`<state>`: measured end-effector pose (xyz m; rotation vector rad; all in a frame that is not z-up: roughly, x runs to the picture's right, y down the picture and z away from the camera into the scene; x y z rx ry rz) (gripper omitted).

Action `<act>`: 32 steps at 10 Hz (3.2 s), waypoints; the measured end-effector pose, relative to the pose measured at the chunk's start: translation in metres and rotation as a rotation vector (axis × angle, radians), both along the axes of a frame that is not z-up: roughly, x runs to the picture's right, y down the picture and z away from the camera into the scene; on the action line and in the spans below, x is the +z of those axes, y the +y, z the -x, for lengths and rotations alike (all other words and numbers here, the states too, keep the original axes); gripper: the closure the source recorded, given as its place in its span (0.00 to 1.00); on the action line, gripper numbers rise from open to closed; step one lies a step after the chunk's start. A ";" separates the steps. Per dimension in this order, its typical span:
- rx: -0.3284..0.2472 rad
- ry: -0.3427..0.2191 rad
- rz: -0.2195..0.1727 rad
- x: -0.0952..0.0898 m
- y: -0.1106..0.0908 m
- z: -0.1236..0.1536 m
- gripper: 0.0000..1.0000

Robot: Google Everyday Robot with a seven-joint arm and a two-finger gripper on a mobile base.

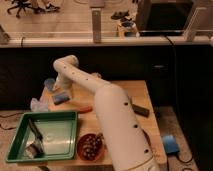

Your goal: Place sponge in tray

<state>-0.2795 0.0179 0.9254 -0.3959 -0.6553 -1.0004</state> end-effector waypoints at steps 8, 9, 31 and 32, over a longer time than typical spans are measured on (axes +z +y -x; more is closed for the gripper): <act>-0.024 -0.037 0.042 0.014 0.009 0.007 0.20; -0.027 -0.044 0.047 0.015 0.009 0.007 0.23; -0.063 -0.083 -0.035 -0.024 -0.024 0.000 0.43; -0.066 -0.082 -0.037 -0.025 -0.024 -0.001 0.33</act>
